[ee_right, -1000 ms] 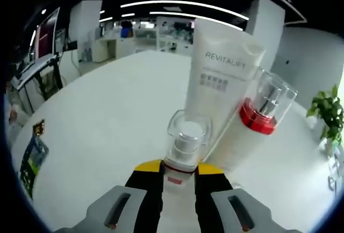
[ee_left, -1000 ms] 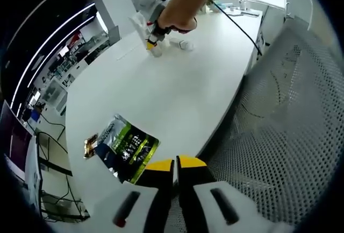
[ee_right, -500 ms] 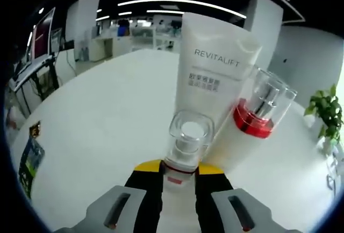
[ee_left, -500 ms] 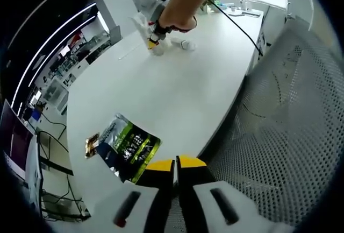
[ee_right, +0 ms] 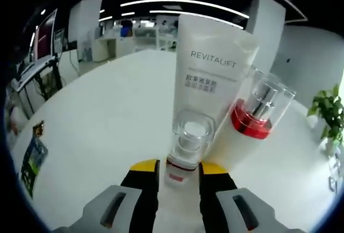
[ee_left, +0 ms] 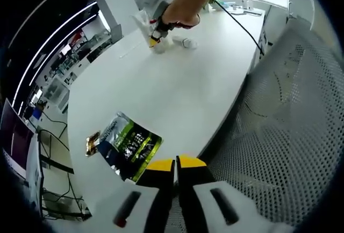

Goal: Arrange the skincare products in the storage area until every visible bottle or jar stands upright without overlapping.

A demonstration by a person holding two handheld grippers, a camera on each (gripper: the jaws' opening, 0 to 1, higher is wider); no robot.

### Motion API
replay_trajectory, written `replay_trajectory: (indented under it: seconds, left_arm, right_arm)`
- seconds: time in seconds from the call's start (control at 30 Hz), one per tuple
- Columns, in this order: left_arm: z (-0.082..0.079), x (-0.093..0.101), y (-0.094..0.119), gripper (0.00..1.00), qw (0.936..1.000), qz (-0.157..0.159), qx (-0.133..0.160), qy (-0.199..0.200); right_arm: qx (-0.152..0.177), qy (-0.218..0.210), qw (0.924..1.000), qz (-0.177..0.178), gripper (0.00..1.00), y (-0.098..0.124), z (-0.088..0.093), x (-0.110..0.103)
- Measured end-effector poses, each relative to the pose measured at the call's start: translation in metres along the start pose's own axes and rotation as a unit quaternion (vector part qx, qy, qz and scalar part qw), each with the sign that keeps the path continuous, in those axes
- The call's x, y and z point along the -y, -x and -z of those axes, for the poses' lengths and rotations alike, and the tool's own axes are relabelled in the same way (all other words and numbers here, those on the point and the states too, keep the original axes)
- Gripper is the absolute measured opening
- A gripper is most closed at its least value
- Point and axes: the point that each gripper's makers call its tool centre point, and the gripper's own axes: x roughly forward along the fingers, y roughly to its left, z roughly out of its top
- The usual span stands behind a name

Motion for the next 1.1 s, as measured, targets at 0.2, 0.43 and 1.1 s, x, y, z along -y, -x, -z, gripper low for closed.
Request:
replay_trajectory:
  seconds: [0.2, 0.43, 1.1]
  left_arm:
    - [-0.001, -0.001, 0.001, 0.00, 1.0000, -0.004, 0.003, -0.001]
    - [-0.002, -0.001, 0.001, 0.00, 1.0000, -0.005, 0.005, -0.003]
    - [-0.004, -0.001, 0.002, 0.00, 0.9999, -0.006, 0.006, -0.009]
  right_arm:
    - [-0.017, 0.006, 0.9998, -0.005, 0.34, 0.036, 0.019, 0.009]
    - [-0.063, -0.050, 0.9967, 0.012, 0.46, 0.054, 0.058, 0.032]
    - [-0.145, -0.121, 0.9816, -0.029, 0.16, 0.061, 0.113, 0.021]
